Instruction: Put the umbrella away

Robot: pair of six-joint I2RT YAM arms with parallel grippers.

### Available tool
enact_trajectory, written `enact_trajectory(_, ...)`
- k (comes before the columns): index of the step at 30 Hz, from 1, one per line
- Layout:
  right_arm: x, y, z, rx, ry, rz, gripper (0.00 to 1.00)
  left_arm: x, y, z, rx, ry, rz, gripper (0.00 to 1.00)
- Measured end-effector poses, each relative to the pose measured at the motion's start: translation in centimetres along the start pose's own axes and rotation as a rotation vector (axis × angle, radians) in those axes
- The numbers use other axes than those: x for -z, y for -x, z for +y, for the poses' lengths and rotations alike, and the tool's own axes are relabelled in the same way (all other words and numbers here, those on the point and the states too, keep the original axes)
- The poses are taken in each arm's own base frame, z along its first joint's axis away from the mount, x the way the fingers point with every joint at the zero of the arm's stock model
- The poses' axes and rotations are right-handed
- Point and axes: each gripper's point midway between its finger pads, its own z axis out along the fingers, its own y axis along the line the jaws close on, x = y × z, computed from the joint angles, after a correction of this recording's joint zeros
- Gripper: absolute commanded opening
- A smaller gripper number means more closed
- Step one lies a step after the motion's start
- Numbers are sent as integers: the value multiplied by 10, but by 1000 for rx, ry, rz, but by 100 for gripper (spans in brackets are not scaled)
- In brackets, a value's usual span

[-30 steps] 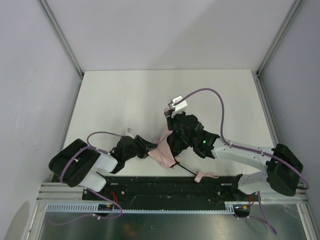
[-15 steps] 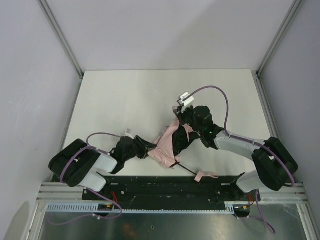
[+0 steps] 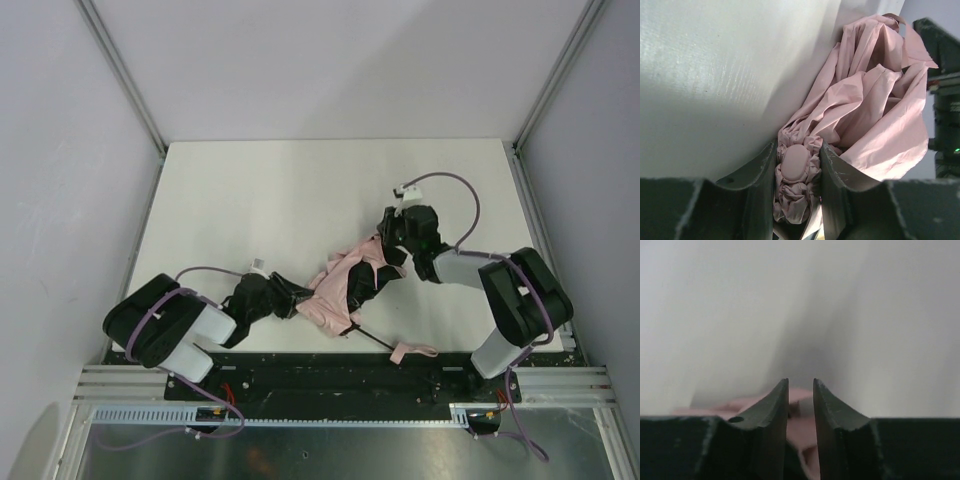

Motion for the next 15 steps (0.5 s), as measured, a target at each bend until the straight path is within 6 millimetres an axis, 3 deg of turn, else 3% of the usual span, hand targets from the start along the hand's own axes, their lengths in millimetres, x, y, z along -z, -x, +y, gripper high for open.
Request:
enact_trajectory(2, -9, 14, -11, -30, -22, 1, 25, 0, 0, 0, 2, -1, 2, 0)
enact_trajectory(3, -16, 25, -16, -38, -32, 0, 30, 0, 0, 0, 3, 0, 2, 0)
enact_trajectory(6, -32, 59, -27, -55, -54, -3, 59, -1, -1, 0, 8, 0, 5, 0)
enact_trajectory(9, -34, 79, -37, -77, -89, 45, 80, -1, -1, 0, 13, 0, 5, 0)
enact_trajectory(11, -27, 83, -42, -77, -120, 92, 87, -1, -1, 0, 17, 1, 5, 0)
enact_trajectory(13, -8, 75, -38, -31, -166, 150, 89, -1, -1, 0, 21, 1, 5, 0)
enact_trajectory(15, 16, 64, -9, 72, -167, 199, 90, -1, -1, 0, 25, 3, 6, 0)
